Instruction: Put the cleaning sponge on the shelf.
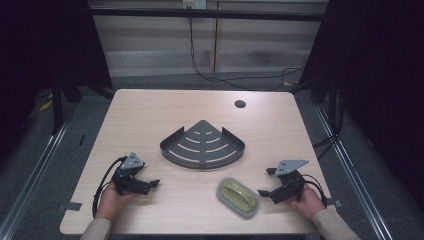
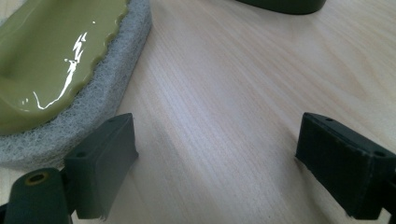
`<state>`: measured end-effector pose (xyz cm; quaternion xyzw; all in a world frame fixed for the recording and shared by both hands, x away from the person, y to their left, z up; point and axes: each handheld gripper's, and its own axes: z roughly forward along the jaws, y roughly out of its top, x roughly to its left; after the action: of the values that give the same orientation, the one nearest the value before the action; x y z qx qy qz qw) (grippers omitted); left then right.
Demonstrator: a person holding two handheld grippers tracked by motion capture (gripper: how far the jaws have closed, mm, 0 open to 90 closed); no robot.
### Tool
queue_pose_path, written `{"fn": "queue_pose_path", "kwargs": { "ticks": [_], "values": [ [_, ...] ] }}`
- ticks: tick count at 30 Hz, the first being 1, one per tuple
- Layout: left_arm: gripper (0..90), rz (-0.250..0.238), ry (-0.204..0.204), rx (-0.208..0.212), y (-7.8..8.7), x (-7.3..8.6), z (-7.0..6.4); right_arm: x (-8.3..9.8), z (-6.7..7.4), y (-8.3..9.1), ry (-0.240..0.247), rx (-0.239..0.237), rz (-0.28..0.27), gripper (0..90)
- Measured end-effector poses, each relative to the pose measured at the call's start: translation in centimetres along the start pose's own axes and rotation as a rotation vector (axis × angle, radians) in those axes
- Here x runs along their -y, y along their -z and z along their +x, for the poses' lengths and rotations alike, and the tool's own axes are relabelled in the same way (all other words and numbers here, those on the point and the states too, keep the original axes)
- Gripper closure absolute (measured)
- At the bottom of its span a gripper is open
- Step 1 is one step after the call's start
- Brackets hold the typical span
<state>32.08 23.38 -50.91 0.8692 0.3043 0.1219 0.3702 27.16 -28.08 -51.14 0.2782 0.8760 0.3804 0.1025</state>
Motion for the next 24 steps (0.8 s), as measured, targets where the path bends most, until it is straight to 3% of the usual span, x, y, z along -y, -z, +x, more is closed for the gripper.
{"fn": "queue_pose_path", "kwargs": {
  "ticks": [2, 5, 8, 9, 10, 16, 20, 24],
  "values": [
    [10.4, 0.0, 0.001, 0.002, 0.0, 0.0, 0.0, -0.1, 0.1, 0.0, -0.019, 0.007, 0.003, 11.4],
    [10.4, 0.0, 0.0, 0.002, 0.0, 0.0, 0.0, -0.8, 0.2, -0.1, -0.046, 0.021, 0.052, 11.5],
    [10.4, 0.0, 0.001, 0.002, 0.0, 0.0, 0.0, -1.9, 0.2, 0.0, -0.091, 0.033, 0.142, 14.6],
    [10.4, 0.0, 0.001, 0.002, 0.0, 0.0, 0.0, -1.9, 0.2, 0.0, -0.091, 0.033, 0.142, 14.6],
    [10.4, 0.0, 0.001, 0.002, 0.0, 0.0, 0.0, -2.6, 0.2, 0.1, -0.134, 0.052, 0.214, 19.2],
    [10.4, 0.0, 0.001, 0.002, 0.0, 0.0, 0.0, -4.9, 0.1, 0.4, -0.286, 0.053, 0.365, 27.6],
    [10.4, 0.0, 0.001, 0.002, 0.0, 0.0, 0.0, -7.1, 0.5, 0.9, -0.295, 0.07, 0.41, 31.6],
    [10.4, -0.001, 0.001, 0.002, 0.0, 0.0, 0.0, -9.0, 1.2, 1.3, -0.29, 0.051, 0.455, 35.3]
  ]
}}
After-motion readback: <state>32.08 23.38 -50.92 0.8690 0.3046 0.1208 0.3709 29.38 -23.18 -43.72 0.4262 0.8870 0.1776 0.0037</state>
